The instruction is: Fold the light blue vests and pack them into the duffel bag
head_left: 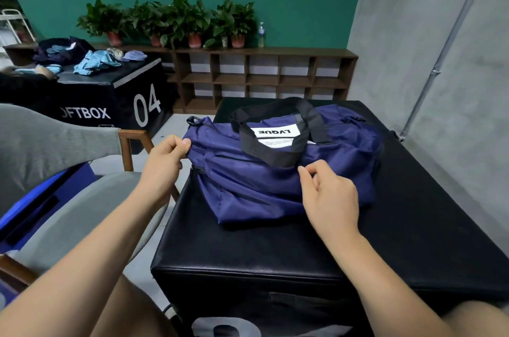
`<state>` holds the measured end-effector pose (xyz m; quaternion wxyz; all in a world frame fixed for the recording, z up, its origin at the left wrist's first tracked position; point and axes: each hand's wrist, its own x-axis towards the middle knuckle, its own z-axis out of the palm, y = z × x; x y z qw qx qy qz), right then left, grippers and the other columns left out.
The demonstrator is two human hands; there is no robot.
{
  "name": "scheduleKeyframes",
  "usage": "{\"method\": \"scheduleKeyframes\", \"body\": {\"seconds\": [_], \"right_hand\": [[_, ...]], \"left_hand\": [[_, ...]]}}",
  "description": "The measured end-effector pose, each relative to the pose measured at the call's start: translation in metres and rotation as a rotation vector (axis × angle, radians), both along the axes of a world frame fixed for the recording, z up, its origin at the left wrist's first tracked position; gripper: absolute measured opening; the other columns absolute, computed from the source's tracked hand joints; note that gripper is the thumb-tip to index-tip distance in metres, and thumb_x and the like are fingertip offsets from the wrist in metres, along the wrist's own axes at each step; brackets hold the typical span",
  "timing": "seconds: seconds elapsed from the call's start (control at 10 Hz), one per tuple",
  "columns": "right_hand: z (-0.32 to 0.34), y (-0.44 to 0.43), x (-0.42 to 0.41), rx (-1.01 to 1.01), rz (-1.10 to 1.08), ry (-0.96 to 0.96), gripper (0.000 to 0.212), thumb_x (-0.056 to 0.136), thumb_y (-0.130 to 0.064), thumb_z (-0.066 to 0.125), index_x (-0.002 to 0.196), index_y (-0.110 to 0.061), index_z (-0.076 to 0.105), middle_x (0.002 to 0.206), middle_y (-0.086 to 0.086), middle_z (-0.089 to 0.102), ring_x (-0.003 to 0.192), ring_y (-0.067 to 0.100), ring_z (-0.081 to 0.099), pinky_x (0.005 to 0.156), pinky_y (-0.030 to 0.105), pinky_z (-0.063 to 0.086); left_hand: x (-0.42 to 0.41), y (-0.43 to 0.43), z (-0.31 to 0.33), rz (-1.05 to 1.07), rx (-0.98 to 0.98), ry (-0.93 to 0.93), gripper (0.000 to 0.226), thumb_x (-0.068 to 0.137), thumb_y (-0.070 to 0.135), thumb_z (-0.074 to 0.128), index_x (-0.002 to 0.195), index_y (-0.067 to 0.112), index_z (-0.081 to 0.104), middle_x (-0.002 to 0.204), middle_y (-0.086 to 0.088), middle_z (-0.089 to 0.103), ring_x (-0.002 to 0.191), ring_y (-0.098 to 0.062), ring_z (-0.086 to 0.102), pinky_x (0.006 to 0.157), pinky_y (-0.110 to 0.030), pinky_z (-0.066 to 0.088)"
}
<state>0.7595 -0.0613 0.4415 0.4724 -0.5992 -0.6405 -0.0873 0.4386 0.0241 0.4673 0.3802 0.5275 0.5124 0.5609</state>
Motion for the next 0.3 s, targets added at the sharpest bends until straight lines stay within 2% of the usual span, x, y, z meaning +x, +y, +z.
{"method": "scheduleKeyframes", "body": {"seconds": [0.1, 0.2, 0.3], "right_hand": [[0.012, 0.004, 0.007, -0.058, -0.009, -0.033, 0.023, 0.104, -0.037, 0.063, 0.087, -0.021, 0.059, 0.054, -0.005, 0.052, 0.052, 0.025, 0.054, 0.055, 0.042, 0.049], [0.023, -0.003, 0.015, -0.104, 0.026, -0.059, 0.021, 0.101, -0.040, 0.063, 0.089, -0.024, 0.059, 0.053, -0.005, 0.052, 0.053, 0.023, 0.055, 0.055, 0.040, 0.049], [0.044, -0.006, 0.047, -0.156, 0.009, -0.125, 0.026, 0.099, -0.048, 0.063, 0.086, -0.027, 0.055, 0.052, -0.008, 0.052, 0.057, 0.022, 0.057, 0.058, 0.038, 0.047]], "left_hand": [[0.010, 0.001, 0.009, 0.040, 0.009, 0.106, 0.038, 0.107, 0.035, 0.059, 0.072, 0.024, 0.050, 0.071, 0.006, 0.054, 0.063, -0.013, 0.040, 0.060, -0.036, 0.032], [0.010, -0.003, 0.019, 0.064, 0.068, 0.219, 0.031, 0.105, 0.035, 0.065, 0.082, 0.017, 0.055, 0.070, 0.011, 0.058, 0.066, -0.012, 0.051, 0.068, -0.043, 0.047], [0.005, -0.004, 0.043, 0.012, 0.113, 0.330, 0.026, 0.102, 0.039, 0.068, 0.090, 0.018, 0.059, 0.078, 0.005, 0.064, 0.078, -0.026, 0.063, 0.074, -0.061, 0.057]]}}
